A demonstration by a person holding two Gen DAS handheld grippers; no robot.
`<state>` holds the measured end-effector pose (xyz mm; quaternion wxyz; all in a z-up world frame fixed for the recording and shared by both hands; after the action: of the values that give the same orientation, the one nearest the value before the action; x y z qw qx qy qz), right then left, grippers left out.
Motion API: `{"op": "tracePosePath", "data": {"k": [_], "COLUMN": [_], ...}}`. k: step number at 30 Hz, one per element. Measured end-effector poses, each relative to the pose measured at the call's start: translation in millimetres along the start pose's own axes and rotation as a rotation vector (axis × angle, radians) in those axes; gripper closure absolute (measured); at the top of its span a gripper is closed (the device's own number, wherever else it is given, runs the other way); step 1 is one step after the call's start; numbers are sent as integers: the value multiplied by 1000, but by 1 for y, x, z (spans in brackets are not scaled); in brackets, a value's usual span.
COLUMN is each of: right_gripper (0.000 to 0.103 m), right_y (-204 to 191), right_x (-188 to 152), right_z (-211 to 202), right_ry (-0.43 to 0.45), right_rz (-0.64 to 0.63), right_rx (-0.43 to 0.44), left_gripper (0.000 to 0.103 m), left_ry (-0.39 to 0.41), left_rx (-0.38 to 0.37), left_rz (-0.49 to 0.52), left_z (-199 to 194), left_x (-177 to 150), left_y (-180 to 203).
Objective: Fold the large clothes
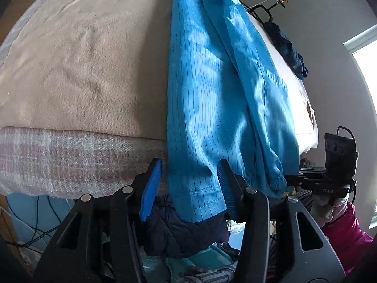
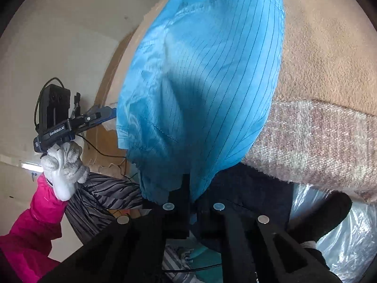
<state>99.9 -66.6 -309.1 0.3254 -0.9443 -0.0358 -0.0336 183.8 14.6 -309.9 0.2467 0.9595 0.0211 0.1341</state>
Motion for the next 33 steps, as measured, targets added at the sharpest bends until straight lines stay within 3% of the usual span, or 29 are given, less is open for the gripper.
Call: {"op": "tracePosePath", "data": {"k": [3, 5, 7, 10, 12, 13, 17, 19, 22, 23, 25, 26, 29, 33], "right_gripper": [101, 93, 64, 49, 38, 37, 41, 47, 48, 49, 67, 68, 79, 93], "right_y": [1, 0, 4, 2, 1, 3, 5, 4, 0, -1, -4, -6, -14, -28], "right_x": [-6, -7, -5, 3, 8, 11, 13, 12, 16, 18, 20, 20, 16, 16], "right_z": [-12, -11, -8, -15, -15, -12, 6, 12, 15, 17, 21, 22, 16, 1], "right_ry": [13, 4, 5, 12, 9, 7, -39, -56, -57, -60, -74, -87, -116, -109], "right_rz": [-23, -14, -7, -15, -12, -4, 25, 20, 14, 14, 16, 17, 3, -36], "right_rx": [-12, 17, 16, 76, 129, 142, 191, 200, 225, 232, 240, 248, 277, 277], "left_gripper": [54, 50, 44, 41, 26, 25, 25, 25, 29, 35, 57, 69, 89, 95], "left_ry": [11, -8, -44, -61, -45, -43, -35, -72, -120, -130, -160, -183, -208, -157], "left_rx": [-41, -89, -134, -214, -300, -327, -319, -311, -312, -311, -319, -324, -329, -382], "left_rz": [-2, -33, -61, -107, -148, -155, -128, -117, -145, -150, -167, -169, -126, -70], "left_z": [-5, -9, -12, -10, -16, -18, -22, -14, -1, 3, 16, 17, 15, -3], "left_x": [-2, -7, -18, -27, -26, -24, -29, -38, -47, -48, -46, -48, -52, -43], "left_y": [2, -1, -8, -13, -16, -16, -16, -13, -16, -17, -10, -7, 5, 33]}}
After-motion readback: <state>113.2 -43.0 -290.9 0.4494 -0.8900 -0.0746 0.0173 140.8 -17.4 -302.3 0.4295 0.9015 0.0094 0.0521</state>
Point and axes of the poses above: each gripper's, at about its wrist camera, not at the fingertips, and z roughly the way its jaws point, y to its right, x to its top, the point moved 10 cm from there along z, roughly the way its jaws point, and after that the axes turned 2 degrees about -y, right-handed, at the moved point
